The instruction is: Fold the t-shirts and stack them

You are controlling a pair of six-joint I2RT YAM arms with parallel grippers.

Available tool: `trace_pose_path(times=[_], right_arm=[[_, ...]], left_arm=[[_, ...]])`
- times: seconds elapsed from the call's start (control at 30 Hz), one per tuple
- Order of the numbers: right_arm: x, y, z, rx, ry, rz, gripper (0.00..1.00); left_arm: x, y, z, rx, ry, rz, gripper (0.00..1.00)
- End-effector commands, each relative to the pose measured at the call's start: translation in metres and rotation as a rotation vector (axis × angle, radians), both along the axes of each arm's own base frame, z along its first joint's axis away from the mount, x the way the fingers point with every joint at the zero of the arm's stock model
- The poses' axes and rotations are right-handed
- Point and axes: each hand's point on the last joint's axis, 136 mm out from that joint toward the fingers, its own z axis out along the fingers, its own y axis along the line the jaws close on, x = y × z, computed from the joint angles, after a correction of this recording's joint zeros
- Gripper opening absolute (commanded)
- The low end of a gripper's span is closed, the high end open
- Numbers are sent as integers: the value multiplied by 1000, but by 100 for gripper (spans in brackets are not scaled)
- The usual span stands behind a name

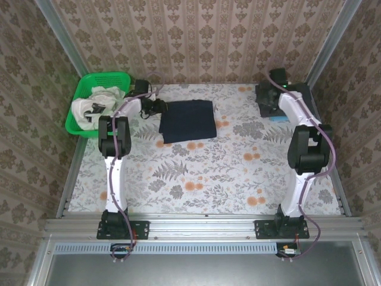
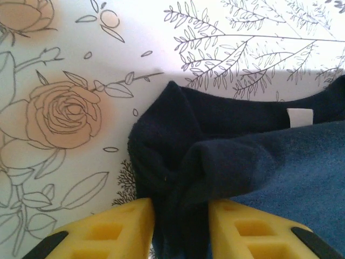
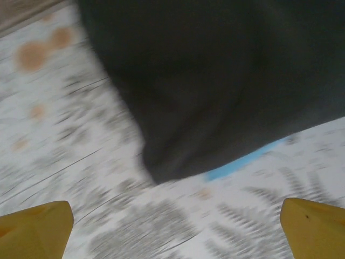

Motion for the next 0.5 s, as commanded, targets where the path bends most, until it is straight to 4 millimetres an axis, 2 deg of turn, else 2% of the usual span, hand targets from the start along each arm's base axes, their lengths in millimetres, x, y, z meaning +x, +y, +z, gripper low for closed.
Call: trace_pose_path(times=[0.0, 0.1, 0.17, 0.23, 0.33, 0.47], right_arm=[[8, -42, -9, -94, 41, -38, 100], [35, -58, -20, -109, 22, 18, 100], [53, -59, -34, -96, 36, 82, 100], [62, -57, -52, -62, 90, 116, 100], [66, -34, -71, 52, 147, 210, 100], [51, -4, -80, 190, 179, 273, 100]], left_arm=[[-17, -1, 0, -6, 36, -5, 34], [-25, -4, 7, -39, 24, -17, 33], [-32, -6, 11, -55, 21, -22, 34], [-39, -9, 15, -72, 20, -30, 33], [-46, -13, 20, -98, 13, -42, 33], [-52, -16, 25, -119, 8, -54, 33]])
